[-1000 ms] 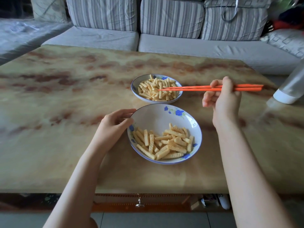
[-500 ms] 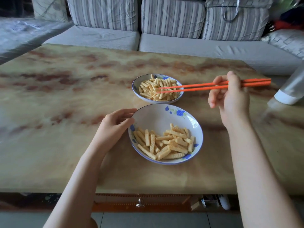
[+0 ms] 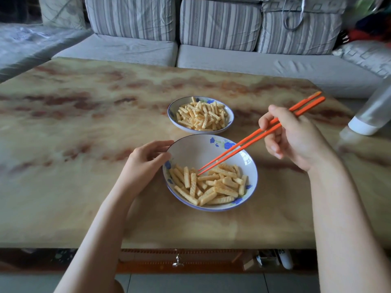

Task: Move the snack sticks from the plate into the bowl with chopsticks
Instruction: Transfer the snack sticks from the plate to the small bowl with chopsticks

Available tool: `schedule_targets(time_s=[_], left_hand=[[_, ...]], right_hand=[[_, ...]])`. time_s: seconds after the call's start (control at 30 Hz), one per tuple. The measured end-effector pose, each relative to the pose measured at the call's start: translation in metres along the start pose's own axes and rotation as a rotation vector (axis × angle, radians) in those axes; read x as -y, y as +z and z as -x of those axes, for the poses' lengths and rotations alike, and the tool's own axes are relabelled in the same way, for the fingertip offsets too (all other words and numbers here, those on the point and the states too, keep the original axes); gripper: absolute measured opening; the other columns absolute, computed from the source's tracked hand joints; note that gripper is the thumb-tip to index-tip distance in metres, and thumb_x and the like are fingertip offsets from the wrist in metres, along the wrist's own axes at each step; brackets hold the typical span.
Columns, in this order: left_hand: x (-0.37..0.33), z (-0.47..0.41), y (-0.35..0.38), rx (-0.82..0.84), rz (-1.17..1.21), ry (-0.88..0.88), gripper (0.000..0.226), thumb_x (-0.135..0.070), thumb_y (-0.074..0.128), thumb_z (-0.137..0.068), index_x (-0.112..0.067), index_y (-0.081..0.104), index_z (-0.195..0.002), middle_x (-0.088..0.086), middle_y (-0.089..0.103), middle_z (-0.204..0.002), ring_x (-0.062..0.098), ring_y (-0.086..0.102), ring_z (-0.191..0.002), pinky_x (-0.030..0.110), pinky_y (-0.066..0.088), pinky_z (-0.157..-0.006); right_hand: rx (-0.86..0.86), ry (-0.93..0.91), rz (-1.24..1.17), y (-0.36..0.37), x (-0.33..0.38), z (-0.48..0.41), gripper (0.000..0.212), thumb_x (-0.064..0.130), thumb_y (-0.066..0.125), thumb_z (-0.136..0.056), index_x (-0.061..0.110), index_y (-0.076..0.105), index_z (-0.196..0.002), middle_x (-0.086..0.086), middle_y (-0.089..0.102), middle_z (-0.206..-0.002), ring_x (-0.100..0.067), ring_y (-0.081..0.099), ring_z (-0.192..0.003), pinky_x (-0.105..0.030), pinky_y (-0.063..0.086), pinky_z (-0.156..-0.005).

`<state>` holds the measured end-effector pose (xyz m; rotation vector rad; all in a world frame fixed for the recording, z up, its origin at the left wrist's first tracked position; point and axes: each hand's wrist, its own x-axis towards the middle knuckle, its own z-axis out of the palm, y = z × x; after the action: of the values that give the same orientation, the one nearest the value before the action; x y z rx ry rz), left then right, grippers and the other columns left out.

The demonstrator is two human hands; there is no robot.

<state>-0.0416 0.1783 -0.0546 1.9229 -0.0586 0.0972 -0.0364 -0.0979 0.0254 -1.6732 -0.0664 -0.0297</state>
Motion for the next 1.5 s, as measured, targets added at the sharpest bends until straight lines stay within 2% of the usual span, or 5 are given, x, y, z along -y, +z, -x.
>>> schedule_targets(time_s=[0.5,0.67,1.07,1.2,1.5], left_hand=[[0.002,-0.002,0.0,-0.005,-0.008,-0.003,0.032,-0.022,0.062,-0.08,-0.033,0.07,-0.109,-0.008,0.072,-0.101,0.006,0.067,-0.091,0.03,0.054,-0.09],[0.001,-0.001,0.0,0.003,0.008,-0.002,0.039,-0.03,0.057,-0.069,-0.036,0.07,-0.106,-0.011,0.072,-0.098,-0.003,0.065,-0.083,0.019,0.054,-0.083],[0.003,-0.003,-0.001,-0.001,-0.005,0.023,0.03,-0.023,0.062,-0.077,-0.043,0.068,-0.099,-0.017,0.07,-0.094,-0.008,0.063,-0.079,0.01,0.051,-0.077],[0.004,-0.004,-0.001,-0.012,-0.02,0.037,0.037,-0.007,0.062,-0.087,-0.041,0.068,-0.098,-0.02,0.071,-0.087,-0.008,0.063,-0.077,0.011,0.051,-0.077],[0.004,-0.003,0.0,-0.002,0.011,0.025,0.029,-0.017,0.064,-0.082,-0.038,0.07,-0.102,-0.024,0.07,-0.083,-0.003,0.065,-0.082,0.02,0.052,-0.082]], right_hand=[[-0.096,-0.024,-0.006,0.005,-0.006,-0.004,0.041,0.026,0.034,-0.102,0.009,0.05,-0.068,-0.005,0.042,-0.035,-0.018,0.034,-0.029,-0.018,0.027,-0.035],[-0.202,-0.082,-0.155,0.002,-0.005,-0.008,0.045,0.024,0.037,-0.101,0.015,0.053,-0.06,-0.01,0.044,-0.052,-0.018,0.036,-0.031,-0.02,0.026,-0.037],[-0.547,-0.17,-0.309,0.025,-0.012,-0.027,0.039,0.021,0.033,-0.1,0.012,0.049,-0.066,0.004,0.05,-0.038,-0.016,0.042,-0.031,-0.026,0.029,-0.041],[-0.53,-0.183,-0.217,0.036,-0.021,-0.036,0.042,0.023,0.03,-0.102,0.012,0.05,-0.067,0.0,0.05,-0.036,-0.017,0.042,-0.031,-0.023,0.031,-0.039],[-0.491,-0.215,-0.236,0.022,-0.017,-0.034,0.041,0.024,0.031,-0.102,0.012,0.052,-0.069,-0.001,0.05,-0.037,-0.019,0.043,-0.032,-0.021,0.032,-0.04]])
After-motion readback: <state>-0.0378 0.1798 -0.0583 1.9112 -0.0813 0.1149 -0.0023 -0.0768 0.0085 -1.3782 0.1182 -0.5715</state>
